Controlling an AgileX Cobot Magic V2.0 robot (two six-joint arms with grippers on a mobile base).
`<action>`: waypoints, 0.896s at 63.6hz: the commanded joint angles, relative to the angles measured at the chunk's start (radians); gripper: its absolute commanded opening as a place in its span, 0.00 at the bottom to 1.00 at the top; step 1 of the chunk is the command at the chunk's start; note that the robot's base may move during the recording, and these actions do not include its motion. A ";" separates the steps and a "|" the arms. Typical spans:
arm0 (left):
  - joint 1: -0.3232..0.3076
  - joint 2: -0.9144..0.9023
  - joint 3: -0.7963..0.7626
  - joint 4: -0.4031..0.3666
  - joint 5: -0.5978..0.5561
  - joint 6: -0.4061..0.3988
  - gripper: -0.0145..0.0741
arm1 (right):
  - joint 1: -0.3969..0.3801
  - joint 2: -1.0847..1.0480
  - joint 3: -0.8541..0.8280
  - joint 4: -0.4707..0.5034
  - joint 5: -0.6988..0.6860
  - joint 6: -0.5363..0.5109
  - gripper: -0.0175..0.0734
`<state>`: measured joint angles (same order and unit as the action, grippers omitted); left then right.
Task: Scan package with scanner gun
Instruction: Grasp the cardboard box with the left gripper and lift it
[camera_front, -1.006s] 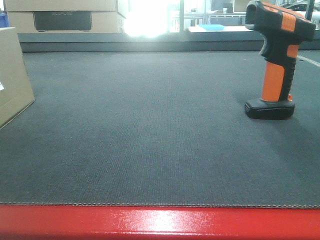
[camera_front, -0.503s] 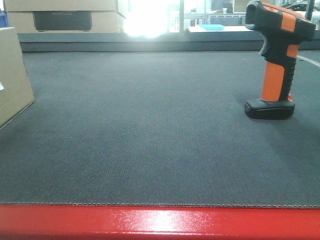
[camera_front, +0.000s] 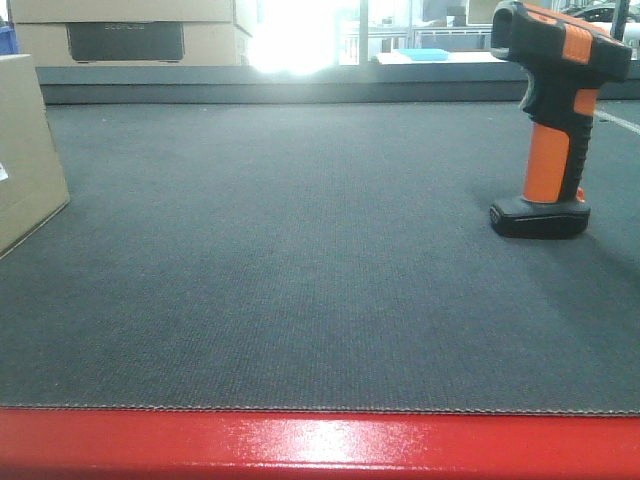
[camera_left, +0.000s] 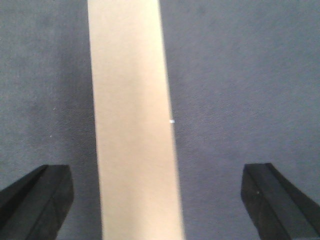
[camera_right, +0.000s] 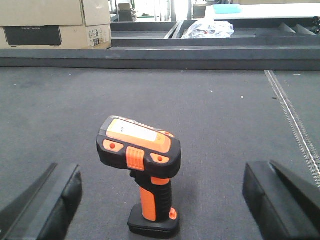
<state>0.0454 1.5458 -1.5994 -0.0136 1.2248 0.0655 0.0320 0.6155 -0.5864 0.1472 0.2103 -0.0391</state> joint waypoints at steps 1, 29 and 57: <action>0.014 0.027 -0.007 -0.013 -0.004 0.038 0.82 | 0.002 0.003 -0.010 -0.001 -0.008 -0.005 0.81; 0.014 0.112 0.109 -0.017 -0.004 0.078 0.82 | 0.002 0.003 -0.010 -0.001 -0.010 -0.005 0.81; 0.014 0.117 0.110 -0.017 -0.004 0.060 0.35 | 0.002 0.003 -0.010 -0.001 -0.015 -0.005 0.81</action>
<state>0.0589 1.6665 -1.4900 -0.0245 1.2230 0.1320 0.0320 0.6155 -0.5864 0.1472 0.2139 -0.0391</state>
